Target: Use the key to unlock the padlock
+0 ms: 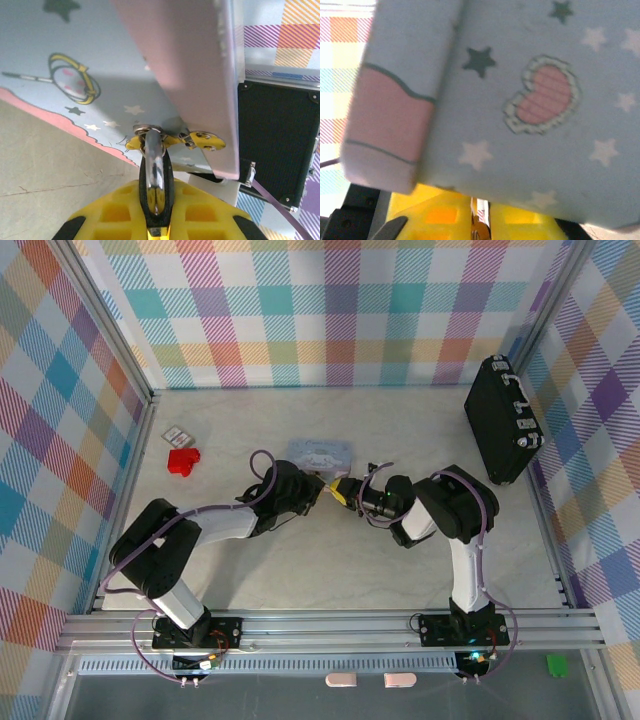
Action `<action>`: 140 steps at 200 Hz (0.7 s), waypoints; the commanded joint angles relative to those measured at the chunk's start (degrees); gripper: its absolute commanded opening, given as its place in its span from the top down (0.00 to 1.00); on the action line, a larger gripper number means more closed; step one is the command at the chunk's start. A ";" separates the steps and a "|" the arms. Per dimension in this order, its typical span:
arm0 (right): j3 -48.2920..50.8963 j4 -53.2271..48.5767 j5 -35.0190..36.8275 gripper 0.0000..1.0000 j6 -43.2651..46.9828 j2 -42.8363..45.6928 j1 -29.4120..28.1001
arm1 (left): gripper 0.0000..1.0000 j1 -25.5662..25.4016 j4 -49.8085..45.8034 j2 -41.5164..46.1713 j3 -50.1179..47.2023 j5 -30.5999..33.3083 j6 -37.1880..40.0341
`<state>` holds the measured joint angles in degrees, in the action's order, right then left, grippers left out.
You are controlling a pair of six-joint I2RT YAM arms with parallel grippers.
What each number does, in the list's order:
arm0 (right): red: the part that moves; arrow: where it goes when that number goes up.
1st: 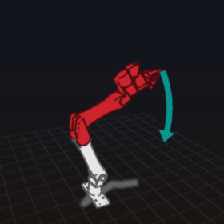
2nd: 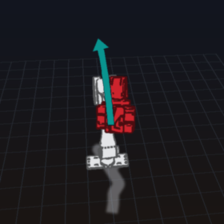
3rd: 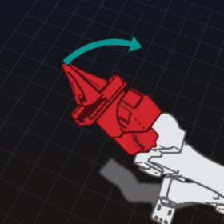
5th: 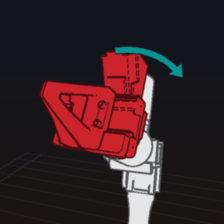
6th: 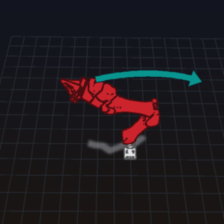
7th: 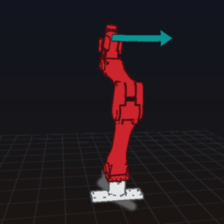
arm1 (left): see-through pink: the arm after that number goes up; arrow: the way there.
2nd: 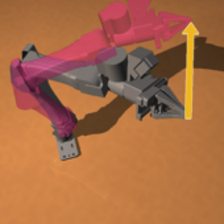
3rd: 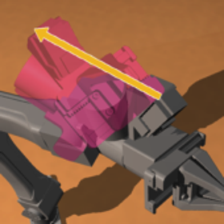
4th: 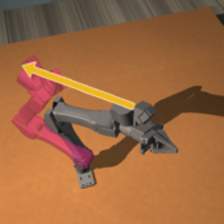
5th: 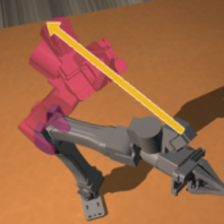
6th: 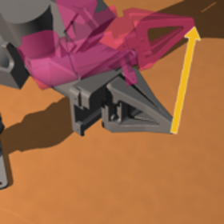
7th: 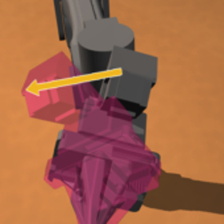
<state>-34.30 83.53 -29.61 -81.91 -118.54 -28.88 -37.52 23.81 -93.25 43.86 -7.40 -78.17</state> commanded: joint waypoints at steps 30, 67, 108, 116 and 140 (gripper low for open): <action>2.70 -6.48 1.21 0.76 -2.44 2.18 -1.22 | 1.00 -3.04 9.58 0.93 1.74 -5.91 2.86; 3.88 -3.68 1.55 0.74 -4.75 1.90 -1.26 | 1.00 -3.09 9.91 -0.35 1.29 -5.00 3.11; 5.36 -3.93 3.19 0.82 -6.51 3.19 -1.26 | 1.00 -2.92 10.26 -0.70 -0.10 -3.69 3.47; 5.54 -4.51 3.39 0.84 -6.43 3.63 -1.31 | 1.00 -2.98 10.49 -0.95 -0.17 -3.65 3.49; 5.49 -6.71 3.61 0.89 -5.51 4.71 -1.26 | 1.00 -3.00 11.09 -1.64 -0.05 -4.44 3.42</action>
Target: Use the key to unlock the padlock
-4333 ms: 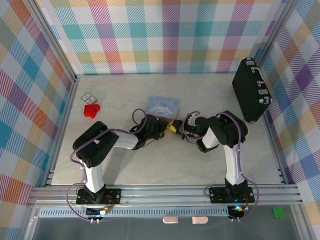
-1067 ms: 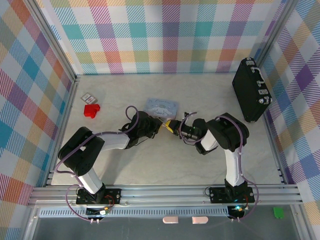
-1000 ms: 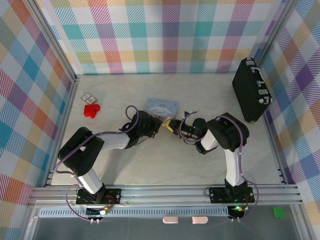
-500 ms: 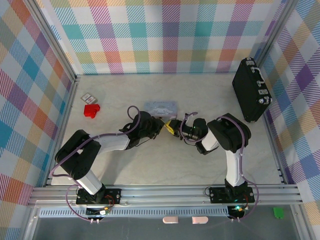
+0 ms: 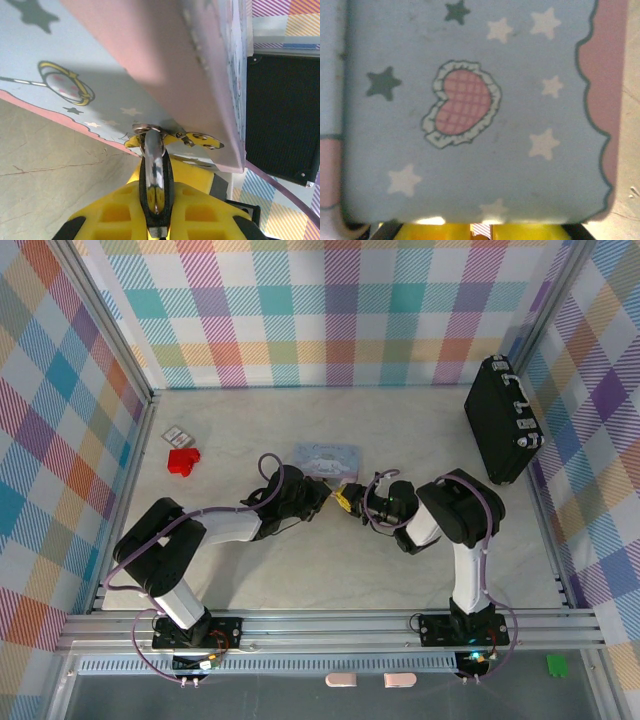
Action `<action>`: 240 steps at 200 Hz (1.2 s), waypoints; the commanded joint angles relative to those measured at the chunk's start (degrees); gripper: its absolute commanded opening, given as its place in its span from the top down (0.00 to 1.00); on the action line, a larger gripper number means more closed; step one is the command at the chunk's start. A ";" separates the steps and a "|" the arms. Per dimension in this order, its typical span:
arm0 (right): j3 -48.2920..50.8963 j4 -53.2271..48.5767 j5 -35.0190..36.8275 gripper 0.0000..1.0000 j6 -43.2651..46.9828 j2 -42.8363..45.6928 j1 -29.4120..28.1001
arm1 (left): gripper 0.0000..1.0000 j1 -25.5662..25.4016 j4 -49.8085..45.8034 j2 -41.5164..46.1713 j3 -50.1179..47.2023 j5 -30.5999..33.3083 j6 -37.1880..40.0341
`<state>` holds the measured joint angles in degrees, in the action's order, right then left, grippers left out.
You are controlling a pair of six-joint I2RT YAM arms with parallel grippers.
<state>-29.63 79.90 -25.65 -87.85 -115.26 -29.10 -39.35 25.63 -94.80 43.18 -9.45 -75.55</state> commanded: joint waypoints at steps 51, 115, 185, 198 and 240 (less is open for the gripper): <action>-0.64 -5.43 -0.68 1.00 2.94 2.50 -1.48 | 1.00 -2.74 11.41 -0.18 1.16 -3.82 -2.70; -2.05 -4.66 0.73 1.00 3.30 3.10 -3.86 | 1.00 -5.73 13.11 -0.80 4.49 -3.73 -6.01; -3.29 -5.03 1.89 1.00 -0.59 5.04 -4.61 | 1.00 -8.37 12.42 -2.66 4.98 -3.03 -7.74; -3.73 -7.24 2.21 0.96 -0.61 6.58 -5.31 | 1.00 -8.54 12.99 -3.58 5.13 -2.94 -8.20; -1.71 -10.93 4.81 0.89 -1.35 10.64 -5.88 | 1.00 -8.08 11.47 -4.39 4.23 -1.46 -8.65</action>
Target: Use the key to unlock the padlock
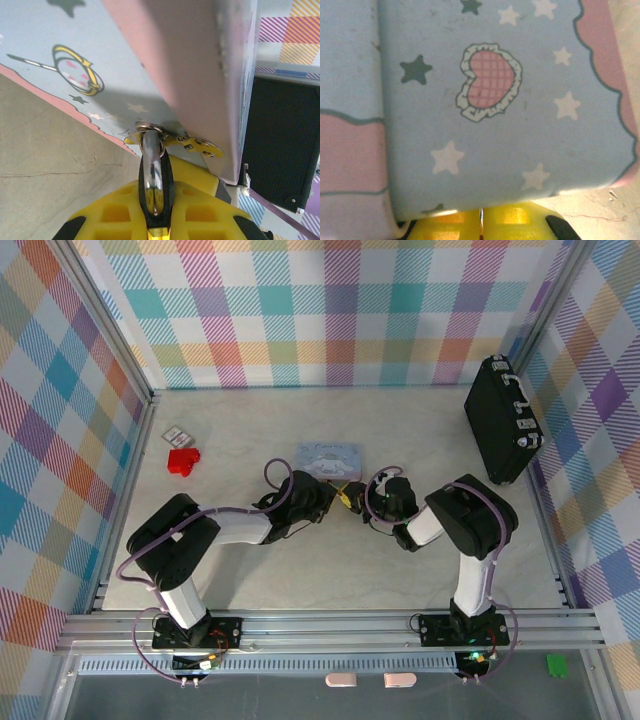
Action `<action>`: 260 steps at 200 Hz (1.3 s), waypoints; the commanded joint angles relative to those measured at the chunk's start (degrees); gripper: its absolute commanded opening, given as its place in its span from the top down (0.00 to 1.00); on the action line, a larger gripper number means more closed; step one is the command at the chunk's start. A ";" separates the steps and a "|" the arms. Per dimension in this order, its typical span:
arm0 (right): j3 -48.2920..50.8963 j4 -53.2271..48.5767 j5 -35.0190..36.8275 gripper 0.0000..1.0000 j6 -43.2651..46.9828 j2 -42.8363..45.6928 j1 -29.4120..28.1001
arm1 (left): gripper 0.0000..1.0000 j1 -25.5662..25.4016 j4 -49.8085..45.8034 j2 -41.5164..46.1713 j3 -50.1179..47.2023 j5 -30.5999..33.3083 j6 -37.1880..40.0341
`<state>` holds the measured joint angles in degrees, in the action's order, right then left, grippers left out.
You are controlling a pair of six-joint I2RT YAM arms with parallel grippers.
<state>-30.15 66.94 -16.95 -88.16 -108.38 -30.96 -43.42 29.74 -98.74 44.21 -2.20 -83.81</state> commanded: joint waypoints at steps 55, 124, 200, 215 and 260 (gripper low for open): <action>3.86 -0.16 -2.39 0.75 1.01 5.00 -2.09 | 1.00 1.00 3.33 0.57 0.15 -7.66 2.13; 7.53 0.65 -4.50 0.65 4.22 6.72 -0.60 | 1.00 4.82 0.43 0.23 0.38 -8.09 5.25; 6.76 1.00 -5.73 0.80 5.38 6.62 -0.33 | 1.00 5.45 -0.44 1.51 0.27 -9.27 6.02; 5.79 1.05 -5.73 0.84 5.41 6.38 -0.33 | 1.00 5.21 -1.42 2.01 0.48 -9.71 6.41; 3.28 -0.34 -5.46 0.85 5.94 5.34 -0.33 | 1.00 4.24 -2.46 3.37 0.01 -10.02 6.43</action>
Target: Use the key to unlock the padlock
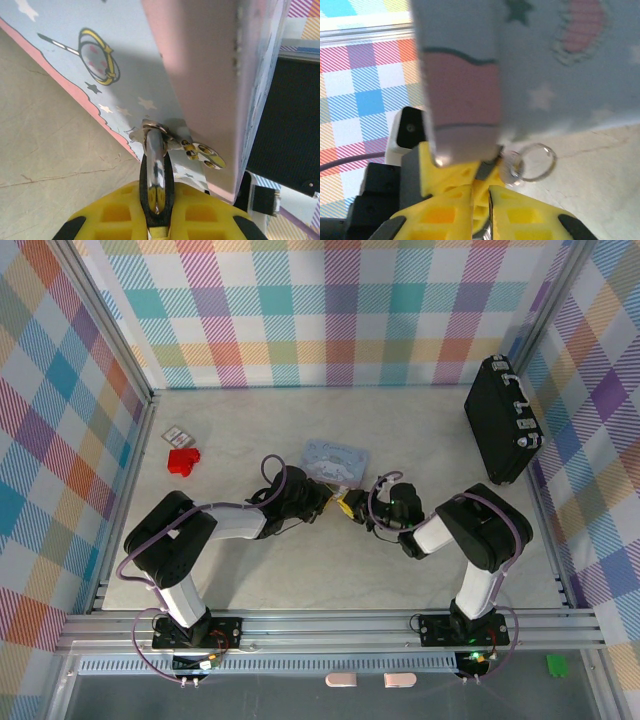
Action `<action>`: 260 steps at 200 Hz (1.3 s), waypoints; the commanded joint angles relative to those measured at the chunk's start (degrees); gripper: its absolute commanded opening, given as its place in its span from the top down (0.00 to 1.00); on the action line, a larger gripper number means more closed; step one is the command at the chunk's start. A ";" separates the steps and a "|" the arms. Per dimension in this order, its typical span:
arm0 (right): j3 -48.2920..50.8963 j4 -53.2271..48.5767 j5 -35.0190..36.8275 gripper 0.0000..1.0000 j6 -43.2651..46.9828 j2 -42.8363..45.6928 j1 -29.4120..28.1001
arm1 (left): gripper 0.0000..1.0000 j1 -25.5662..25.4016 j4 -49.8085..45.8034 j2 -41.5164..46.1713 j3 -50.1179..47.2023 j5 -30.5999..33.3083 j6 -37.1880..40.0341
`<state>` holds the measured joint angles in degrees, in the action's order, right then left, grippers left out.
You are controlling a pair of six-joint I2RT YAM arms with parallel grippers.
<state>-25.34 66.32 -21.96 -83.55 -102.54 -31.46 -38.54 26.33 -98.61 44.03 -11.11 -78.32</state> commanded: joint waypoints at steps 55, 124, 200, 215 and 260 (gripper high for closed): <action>0.41 -0.98 0.15 0.82 1.09 -0.57 0.17 | 1.00 -1.05 0.82 3.86 0.50 -0.84 0.94; -0.35 -4.26 1.48 0.76 1.98 0.61 0.09 | 1.00 -1.49 1.25 3.86 0.25 -0.73 0.83; -3.26 -4.39 0.69 0.90 1.90 -0.29 0.00 | 1.00 -4.05 1.02 4.08 1.10 -1.01 0.40; -3.48 -3.97 0.60 0.92 1.74 -0.47 0.00 | 1.00 -4.57 1.31 3.80 1.31 -1.16 0.17; -3.19 -4.08 0.51 0.87 2.03 0.11 0.13 | 1.00 -5.00 0.71 3.29 1.53 -0.69 0.01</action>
<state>-26.81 60.23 -20.67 -82.94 -102.50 -31.18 -41.19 24.27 -96.99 44.03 -8.27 -78.43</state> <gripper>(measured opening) 0.093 0.121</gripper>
